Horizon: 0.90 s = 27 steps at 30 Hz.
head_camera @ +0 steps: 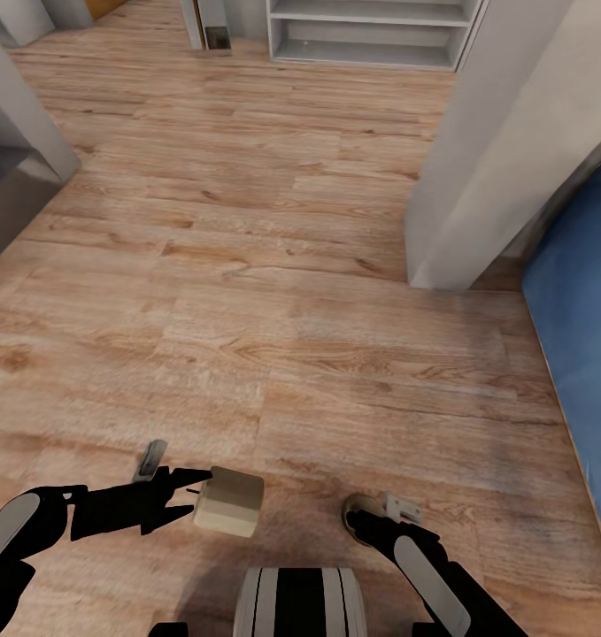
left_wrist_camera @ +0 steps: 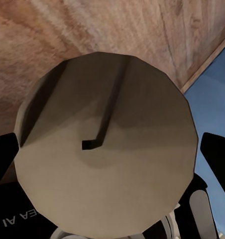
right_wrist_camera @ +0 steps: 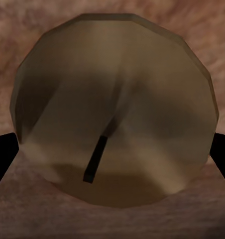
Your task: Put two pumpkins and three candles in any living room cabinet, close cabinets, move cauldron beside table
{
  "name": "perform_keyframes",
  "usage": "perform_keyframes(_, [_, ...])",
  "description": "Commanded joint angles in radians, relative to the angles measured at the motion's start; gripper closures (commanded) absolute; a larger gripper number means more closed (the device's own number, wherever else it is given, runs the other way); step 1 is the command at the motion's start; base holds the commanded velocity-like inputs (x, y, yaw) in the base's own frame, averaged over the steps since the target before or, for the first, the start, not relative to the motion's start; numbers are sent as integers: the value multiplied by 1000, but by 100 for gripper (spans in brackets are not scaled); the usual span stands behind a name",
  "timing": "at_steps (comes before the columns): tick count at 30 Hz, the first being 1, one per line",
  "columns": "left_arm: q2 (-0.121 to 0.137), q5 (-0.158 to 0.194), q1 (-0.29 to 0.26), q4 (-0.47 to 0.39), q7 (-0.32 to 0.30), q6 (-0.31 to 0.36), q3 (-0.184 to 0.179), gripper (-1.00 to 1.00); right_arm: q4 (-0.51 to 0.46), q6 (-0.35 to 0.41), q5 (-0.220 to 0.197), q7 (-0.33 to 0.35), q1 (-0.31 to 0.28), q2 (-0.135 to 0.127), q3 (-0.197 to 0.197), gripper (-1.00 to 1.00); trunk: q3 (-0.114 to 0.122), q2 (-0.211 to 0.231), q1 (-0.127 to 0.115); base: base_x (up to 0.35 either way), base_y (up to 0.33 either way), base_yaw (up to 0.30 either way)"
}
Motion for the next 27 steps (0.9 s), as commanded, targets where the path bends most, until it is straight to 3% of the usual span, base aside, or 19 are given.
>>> perform_keyframes(1, [1, 12, 0, -1, 10, 0, 0, 100, 9, 6, 23, -11, -1, -1, 0, 100, -1, 0, 0, 0, 0, 0])
perform_keyframes(21, [1, 12, 0, -1, 10, -1, 0, 100, 9, 6, 33, -11, -1, -1, -2, 100, -1, 0, 0, 0, 0, 0])
perform_keyframes(27, [1, 12, 0, 0, 10, -1, 1, 100, 9, 6, 33, -11, -1, 0, -2, 100, 11, 0, -1, 0, 0, 0])
